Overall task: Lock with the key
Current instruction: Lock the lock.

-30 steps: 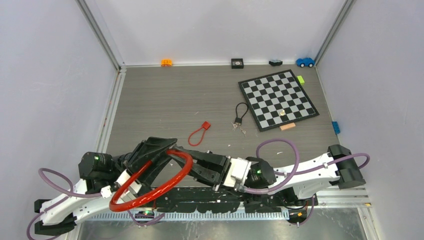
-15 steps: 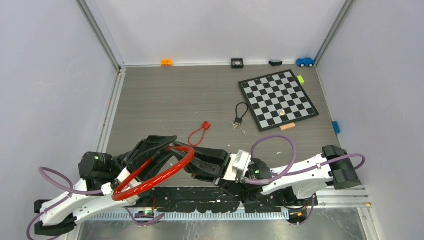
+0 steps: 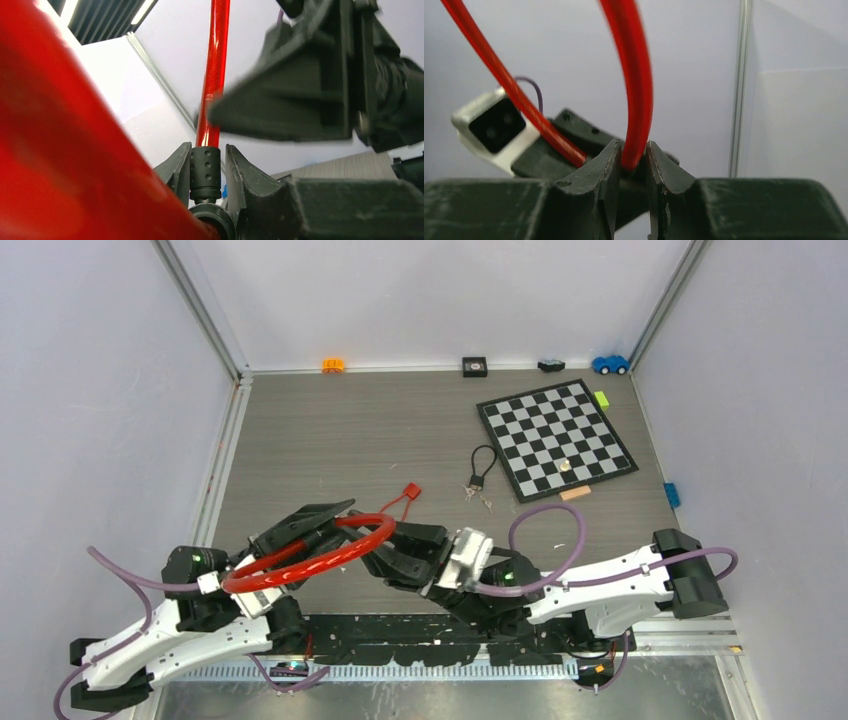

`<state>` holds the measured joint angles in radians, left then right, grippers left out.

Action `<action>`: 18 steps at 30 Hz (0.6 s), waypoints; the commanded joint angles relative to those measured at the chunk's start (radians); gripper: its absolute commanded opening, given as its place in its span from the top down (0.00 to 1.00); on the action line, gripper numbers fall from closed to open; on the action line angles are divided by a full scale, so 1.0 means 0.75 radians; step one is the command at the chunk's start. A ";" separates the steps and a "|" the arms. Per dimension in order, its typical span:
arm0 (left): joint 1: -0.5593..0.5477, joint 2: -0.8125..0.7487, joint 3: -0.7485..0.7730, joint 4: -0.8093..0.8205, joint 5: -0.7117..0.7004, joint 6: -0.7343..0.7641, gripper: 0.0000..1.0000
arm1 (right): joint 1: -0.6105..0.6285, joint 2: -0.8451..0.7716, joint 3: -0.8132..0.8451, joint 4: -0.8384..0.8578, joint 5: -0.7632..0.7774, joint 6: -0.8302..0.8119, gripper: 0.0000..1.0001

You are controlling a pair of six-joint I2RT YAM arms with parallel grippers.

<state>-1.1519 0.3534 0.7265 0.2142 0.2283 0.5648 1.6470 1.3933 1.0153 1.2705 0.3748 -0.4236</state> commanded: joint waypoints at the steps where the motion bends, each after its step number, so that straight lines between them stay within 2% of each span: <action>1: -0.013 0.001 0.003 0.353 -0.127 -0.159 1.00 | -0.006 0.013 -0.078 -0.322 0.061 -0.020 0.67; 6: -0.013 0.009 0.020 0.379 -0.379 -0.345 1.00 | -0.004 -0.066 -0.113 -0.368 0.007 -0.009 0.46; 9: -0.013 0.008 0.021 0.386 -0.510 -0.433 1.00 | -0.006 -0.116 -0.131 -0.403 -0.046 -0.007 0.39; 12: -0.014 -0.003 0.020 0.380 -0.564 -0.492 1.00 | -0.005 -0.172 -0.156 -0.411 -0.060 0.000 0.37; 14: -0.013 -0.013 0.031 0.357 -0.611 -0.541 1.00 | -0.006 -0.215 -0.158 -0.450 0.004 0.014 0.37; 16: -0.013 -0.027 0.054 0.308 -0.642 -0.600 1.00 | -0.005 -0.259 -0.138 -0.558 0.078 0.065 0.37; 18: -0.013 -0.040 0.081 0.253 -0.643 -0.651 1.00 | -0.007 -0.309 -0.077 -0.757 0.153 0.183 0.37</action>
<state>-1.1584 0.3508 0.7105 0.3813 -0.1871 0.1883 1.6413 1.2621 0.8864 0.8753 0.3820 -0.4137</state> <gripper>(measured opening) 0.305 0.633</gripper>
